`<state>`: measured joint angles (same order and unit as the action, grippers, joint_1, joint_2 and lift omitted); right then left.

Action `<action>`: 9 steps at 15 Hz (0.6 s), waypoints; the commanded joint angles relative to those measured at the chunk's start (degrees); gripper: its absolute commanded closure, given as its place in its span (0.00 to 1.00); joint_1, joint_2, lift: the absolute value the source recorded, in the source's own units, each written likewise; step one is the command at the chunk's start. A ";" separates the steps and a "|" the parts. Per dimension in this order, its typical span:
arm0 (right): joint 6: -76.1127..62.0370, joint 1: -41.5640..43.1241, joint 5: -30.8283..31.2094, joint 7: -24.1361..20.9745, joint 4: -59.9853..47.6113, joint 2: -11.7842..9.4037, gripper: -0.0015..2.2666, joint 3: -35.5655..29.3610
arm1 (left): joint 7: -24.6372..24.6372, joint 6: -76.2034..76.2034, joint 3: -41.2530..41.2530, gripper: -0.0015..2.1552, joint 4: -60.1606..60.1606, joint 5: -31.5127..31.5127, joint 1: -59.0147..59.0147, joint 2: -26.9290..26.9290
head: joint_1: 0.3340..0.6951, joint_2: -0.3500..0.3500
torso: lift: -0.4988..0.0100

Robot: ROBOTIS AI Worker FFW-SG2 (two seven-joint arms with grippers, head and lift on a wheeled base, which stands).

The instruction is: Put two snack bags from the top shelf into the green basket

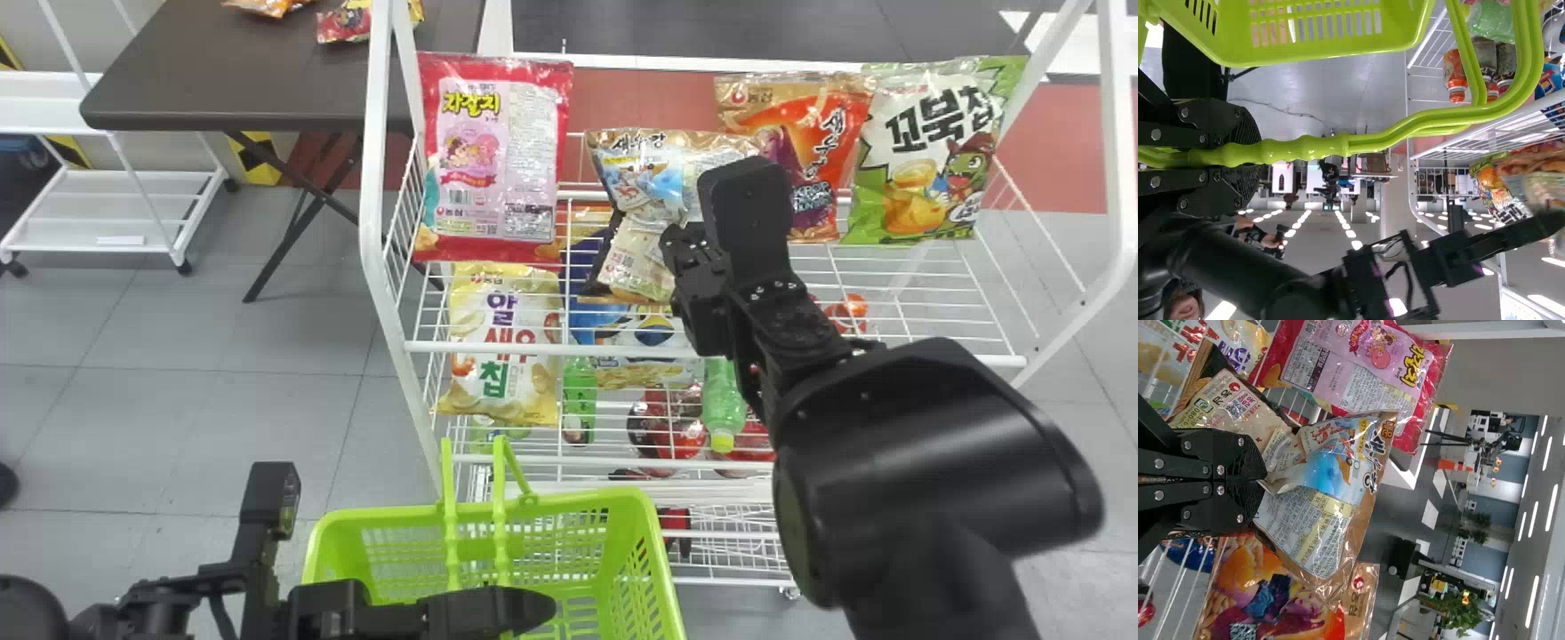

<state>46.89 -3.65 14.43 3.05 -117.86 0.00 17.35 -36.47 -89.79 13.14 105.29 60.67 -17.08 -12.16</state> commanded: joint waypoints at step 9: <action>29.89 -13.93 1.92 4.51 -20.92 -5.19 0.99 11.04 | 0.25 -0.24 2.68 1.00 -0.08 1.38 1.52 0.83 | 1.00 0.49 | 0.98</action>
<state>76.98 -16.04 16.28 7.55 -138.69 -4.26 25.84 -36.14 -89.79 15.68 105.20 61.95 -15.56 -11.52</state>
